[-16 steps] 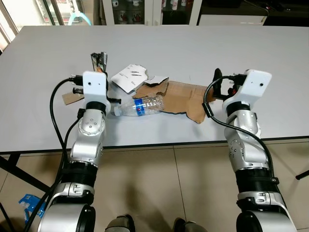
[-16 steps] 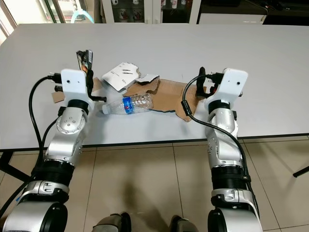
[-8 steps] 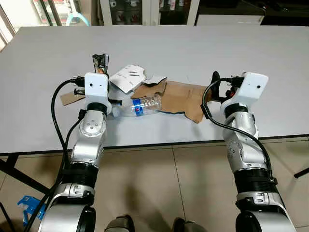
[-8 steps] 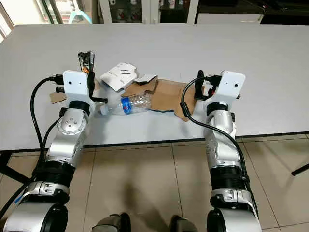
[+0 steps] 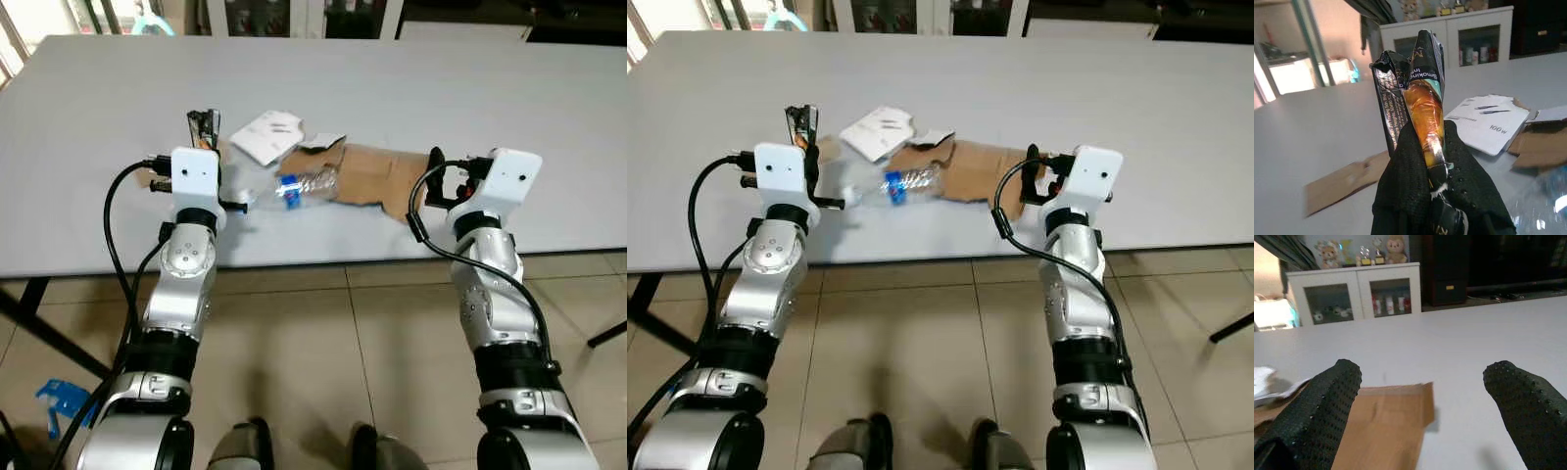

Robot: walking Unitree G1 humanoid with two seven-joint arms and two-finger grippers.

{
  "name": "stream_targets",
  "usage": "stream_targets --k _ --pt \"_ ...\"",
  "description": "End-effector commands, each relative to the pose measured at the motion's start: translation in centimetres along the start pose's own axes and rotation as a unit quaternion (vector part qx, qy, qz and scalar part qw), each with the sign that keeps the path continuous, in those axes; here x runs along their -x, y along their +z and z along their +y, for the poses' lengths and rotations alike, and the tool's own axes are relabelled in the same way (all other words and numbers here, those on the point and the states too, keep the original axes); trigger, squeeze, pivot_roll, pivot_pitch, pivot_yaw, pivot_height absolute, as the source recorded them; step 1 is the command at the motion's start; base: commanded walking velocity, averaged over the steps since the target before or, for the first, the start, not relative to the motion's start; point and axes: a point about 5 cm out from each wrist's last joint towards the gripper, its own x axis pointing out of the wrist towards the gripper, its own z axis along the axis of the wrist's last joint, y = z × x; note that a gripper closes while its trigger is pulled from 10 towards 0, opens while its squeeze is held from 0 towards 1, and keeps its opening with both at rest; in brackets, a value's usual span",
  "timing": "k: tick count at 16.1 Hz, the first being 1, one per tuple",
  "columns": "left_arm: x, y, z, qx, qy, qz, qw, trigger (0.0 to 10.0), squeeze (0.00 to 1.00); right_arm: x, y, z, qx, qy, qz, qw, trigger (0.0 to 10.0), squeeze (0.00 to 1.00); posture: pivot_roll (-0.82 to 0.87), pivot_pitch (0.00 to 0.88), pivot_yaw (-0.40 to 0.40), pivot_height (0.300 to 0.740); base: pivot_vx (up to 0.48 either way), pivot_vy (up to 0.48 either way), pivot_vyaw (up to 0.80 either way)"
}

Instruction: Picking trash to rubbish bin

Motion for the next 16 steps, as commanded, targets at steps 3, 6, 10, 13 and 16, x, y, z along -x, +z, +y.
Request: stream_targets --k 3,6,10,13,16 --pt "0.03 0.07 -0.12 0.002 0.005 0.001 1.0 10.0 0.0 0.2 -0.4 -0.24 -0.003 -0.001 0.004 1.0 10.0 0.0 -0.02 0.113 -0.006 0.74 -0.242 0.0 0.0" --pt "0.04 0.09 -0.14 0.002 0.005 0.002 1.0 10.0 0.0 0.23 -0.42 -0.19 -0.004 0.0 0.005 1.0 10.0 0.0 -0.02 0.117 -0.006 0.74 -0.241 0.0 0.0" --pt "0.01 0.11 -0.12 0.002 0.006 0.003 1.0 10.0 0.0 0.21 -0.55 -0.21 -0.004 0.001 0.007 1.0 10.0 0.0 -0.02 0.12 -0.006 0.74 -0.243 0.0 0.0" --pt "-0.03 0.12 -0.03 0.003 0.006 0.004 1.0 10.0 0.0 0.24 -0.6 -0.17 -0.005 0.002 0.008 1.0 10.0 0.0 -0.02 0.123 -0.008 0.74 -0.244 0.0 0.0" --pt "-0.02 0.1 0.02 0.003 0.007 0.005 1.0 10.0 0.0 0.24 -0.65 -0.1 -0.005 0.003 0.01 1.0 10.0 0.0 -0.02 0.125 -0.008 0.74 -0.246 0.0 0.0"
